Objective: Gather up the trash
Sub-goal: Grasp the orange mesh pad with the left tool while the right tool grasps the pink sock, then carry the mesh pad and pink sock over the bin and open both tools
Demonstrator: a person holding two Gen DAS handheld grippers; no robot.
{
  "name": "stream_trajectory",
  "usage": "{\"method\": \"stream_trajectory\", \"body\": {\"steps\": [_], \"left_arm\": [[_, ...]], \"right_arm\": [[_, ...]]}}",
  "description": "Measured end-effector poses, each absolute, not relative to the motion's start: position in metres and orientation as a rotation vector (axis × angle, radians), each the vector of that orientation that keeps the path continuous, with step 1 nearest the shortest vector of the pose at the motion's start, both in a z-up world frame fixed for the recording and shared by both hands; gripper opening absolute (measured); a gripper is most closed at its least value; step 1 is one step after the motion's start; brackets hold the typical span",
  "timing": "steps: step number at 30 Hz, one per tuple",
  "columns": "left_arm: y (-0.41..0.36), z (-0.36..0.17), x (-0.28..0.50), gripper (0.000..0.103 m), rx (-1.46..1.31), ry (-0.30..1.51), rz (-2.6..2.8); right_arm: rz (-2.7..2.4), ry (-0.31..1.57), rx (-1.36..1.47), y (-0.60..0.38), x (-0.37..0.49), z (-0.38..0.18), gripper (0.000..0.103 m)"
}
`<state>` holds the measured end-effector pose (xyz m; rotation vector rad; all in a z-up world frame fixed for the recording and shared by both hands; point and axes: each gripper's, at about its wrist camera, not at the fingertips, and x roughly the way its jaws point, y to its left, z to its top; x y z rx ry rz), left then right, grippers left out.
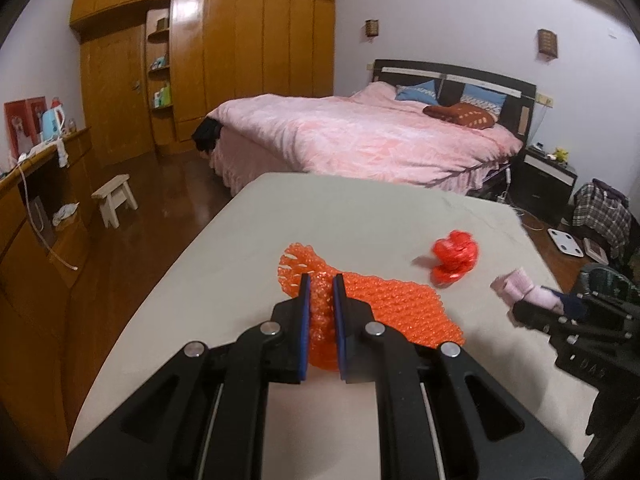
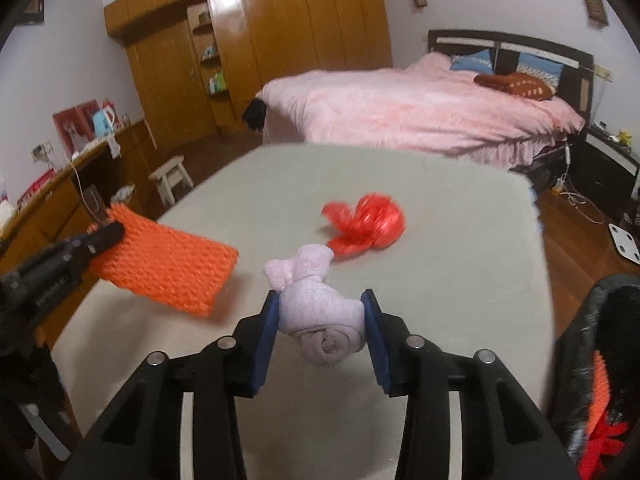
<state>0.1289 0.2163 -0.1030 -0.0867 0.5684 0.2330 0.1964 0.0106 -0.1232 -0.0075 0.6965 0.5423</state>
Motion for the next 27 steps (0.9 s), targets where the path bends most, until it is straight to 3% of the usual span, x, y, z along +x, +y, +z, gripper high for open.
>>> {"method": "stream_trajectory", "body": {"steps": [14,27], "left_arm": [[0.135,-0.062,0.137,0.01,-0.049,0.498,0.066],[0.06,-0.045,0.149,0.01,-0.011,0.46,-0.097]], "right_arm": [[0.446,0.561,0.039,-0.065,0.184,-0.063,0.041],[0.31,0.509,0.071,-0.143,0.17,-0.044,0.041]]}}
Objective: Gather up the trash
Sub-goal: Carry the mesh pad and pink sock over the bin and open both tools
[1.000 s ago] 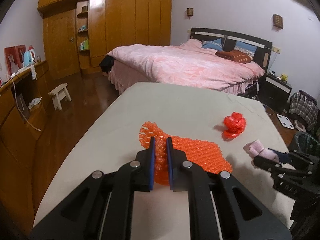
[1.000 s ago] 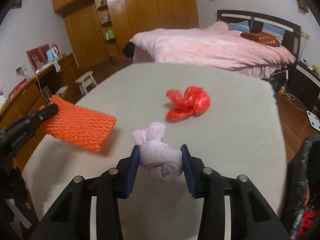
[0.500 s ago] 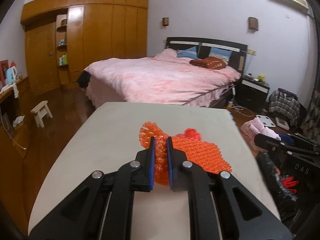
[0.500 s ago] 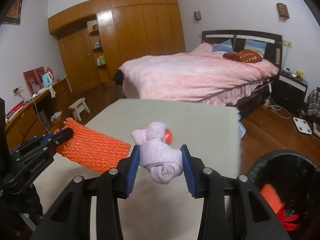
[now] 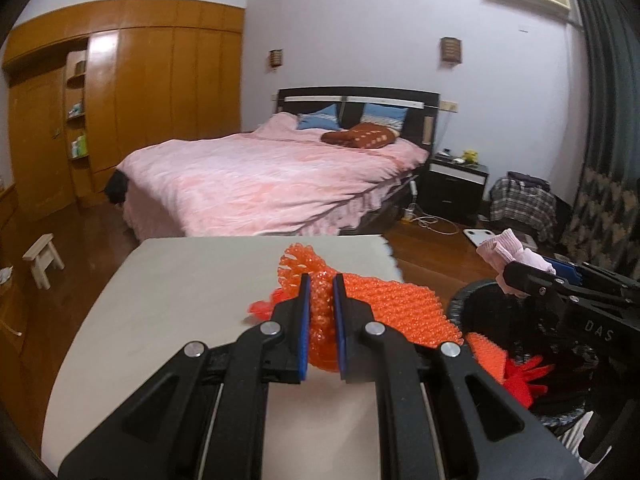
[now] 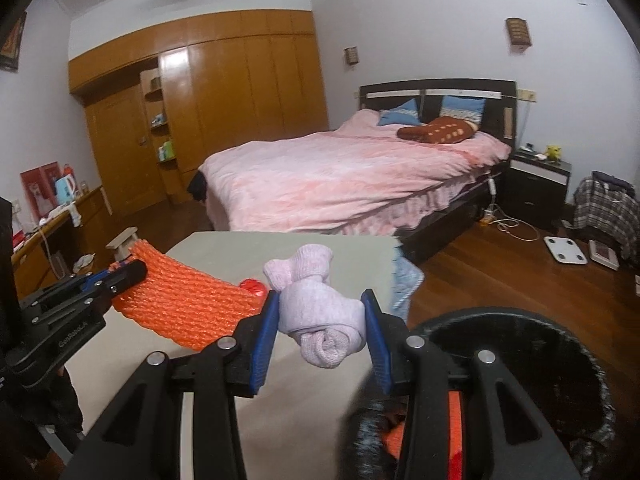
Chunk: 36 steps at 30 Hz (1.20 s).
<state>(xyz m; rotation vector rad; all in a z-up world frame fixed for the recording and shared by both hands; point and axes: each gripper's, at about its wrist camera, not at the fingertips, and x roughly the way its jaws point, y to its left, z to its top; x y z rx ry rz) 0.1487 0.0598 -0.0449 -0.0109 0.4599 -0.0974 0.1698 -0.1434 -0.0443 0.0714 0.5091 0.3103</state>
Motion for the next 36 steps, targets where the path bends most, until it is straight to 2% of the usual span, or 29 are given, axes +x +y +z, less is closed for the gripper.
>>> {"method": "stream_trajectory", "body": {"steps": [19,36], "left_arm": [[-0.044,-0.046,0.159,0.01,0.052,0.451,-0.314],[-0.121,-0.072,0.178,0.01,0.103,0.499,-0.472]], "right_arm": [[0.116,0.503,0.098,-0.239,0.147,-0.047,0.041],[0.002,0.548,0.125,-0.294,0.142,-0.068,0.041]]}}
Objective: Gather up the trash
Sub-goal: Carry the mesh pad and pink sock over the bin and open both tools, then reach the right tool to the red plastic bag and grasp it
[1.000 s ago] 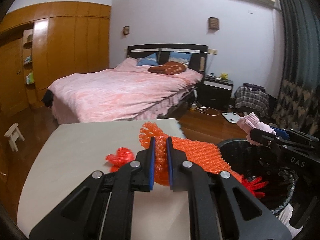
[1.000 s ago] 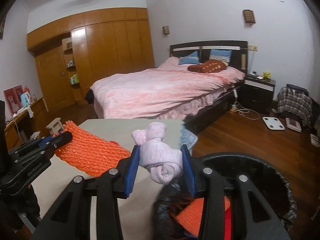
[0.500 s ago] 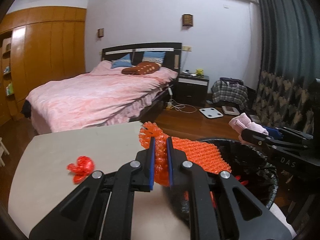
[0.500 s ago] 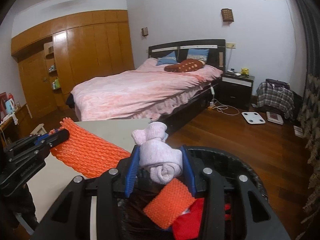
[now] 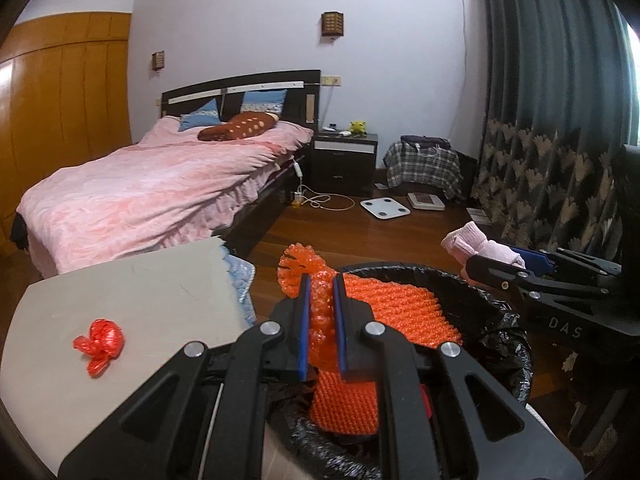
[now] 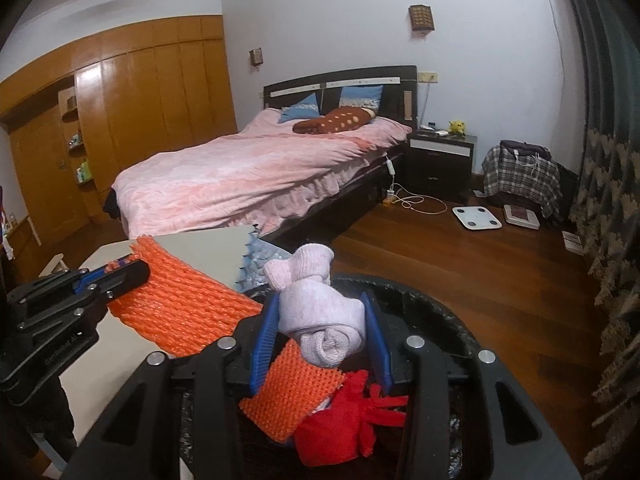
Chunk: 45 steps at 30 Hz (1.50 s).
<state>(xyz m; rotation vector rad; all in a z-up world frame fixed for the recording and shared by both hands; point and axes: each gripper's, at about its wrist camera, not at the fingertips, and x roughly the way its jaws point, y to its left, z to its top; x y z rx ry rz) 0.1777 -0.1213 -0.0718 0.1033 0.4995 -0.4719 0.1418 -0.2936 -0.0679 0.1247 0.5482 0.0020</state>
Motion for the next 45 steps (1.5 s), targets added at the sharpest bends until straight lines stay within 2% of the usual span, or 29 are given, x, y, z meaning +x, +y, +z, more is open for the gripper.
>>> {"method": "stream_trajectory", "body": {"steps": [6,9,11,12,15,16,18,22,28,45], "left_arm": [[-0.13,-0.081,0.186,0.01,0.115,0.519,-0.492],[-0.135,-0.087,0.191,0.017,0.119,0.542,-0.515],[-0.137,-0.09,0.194,0.028,0.116,0.557,-0.52],[-0.136,-0.093,0.197,0.038,0.109,0.566,-0.521],[-0.132,-0.096,0.198,0.046,0.101,0.575,-0.51],[-0.131,-0.097,0.198,0.052,0.102,0.576,-0.502],[-0.123,-0.096,0.199,0.061,0.096,0.573,-0.48],[-0.104,-0.094,0.195,0.08,0.098,0.554,-0.417],[-0.064,-0.092,0.193,0.086,0.078,0.559,-0.329],[0.094,-0.099,0.188,0.086,-0.001,0.578,0.019]], "right_arm": [[-0.016,0.56,0.136,-0.3,0.143,-0.073,0.042],[-0.034,0.568,0.133,-0.305,0.145,-0.075,0.047],[-0.045,0.57,0.133,-0.306,0.145,-0.075,0.053],[-0.054,0.567,0.131,-0.306,0.144,-0.075,0.059],[-0.074,0.555,0.126,-0.306,0.141,-0.073,0.073],[-0.082,0.551,0.124,-0.306,0.14,-0.072,0.077],[-0.093,0.546,0.122,-0.306,0.138,-0.071,0.092],[-0.074,0.54,0.126,-0.296,0.138,-0.07,0.097],[-0.015,0.555,0.121,-0.268,0.145,-0.074,0.097],[0.225,0.572,0.095,-0.129,0.199,-0.083,0.097]]}}
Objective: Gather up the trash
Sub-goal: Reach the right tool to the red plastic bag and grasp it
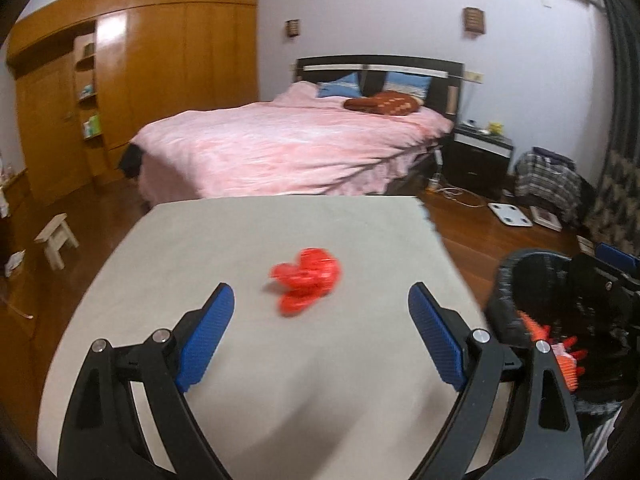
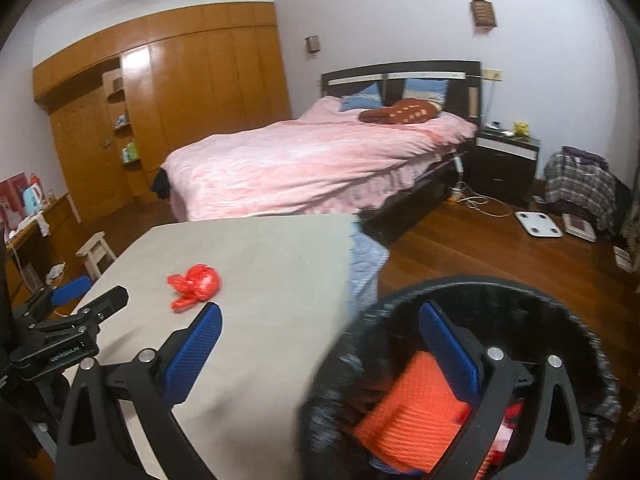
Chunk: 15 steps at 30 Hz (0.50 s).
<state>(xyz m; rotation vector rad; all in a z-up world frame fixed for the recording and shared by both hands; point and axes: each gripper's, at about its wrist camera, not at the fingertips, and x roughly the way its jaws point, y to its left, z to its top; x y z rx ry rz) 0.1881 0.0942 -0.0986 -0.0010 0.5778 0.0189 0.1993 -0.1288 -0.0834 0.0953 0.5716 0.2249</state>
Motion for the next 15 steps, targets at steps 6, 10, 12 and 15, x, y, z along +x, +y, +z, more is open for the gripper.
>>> {"method": "stream_trajectory", "body": {"steps": [6,10,12,15], "left_arm": [[0.133,-0.105,0.194,0.086,-0.009,0.579,0.092],[0.156,-0.11,0.206,0.086,-0.022,0.58,0.123],[0.17,-0.114,0.213,0.086,-0.03,0.582,0.14],[0.183,-0.118,0.223,0.086,-0.038,0.586,0.159]], "right_arm": [[0.281,0.589,0.086,-0.086,0.225,-0.095,0.097],[0.309,0.601,0.07,-0.055,0.247,-0.105,0.097],[0.321,0.605,0.059,-0.042,0.258,-0.109,0.097],[0.334,0.618,0.044,-0.021,0.275,-0.118,0.097]]}}
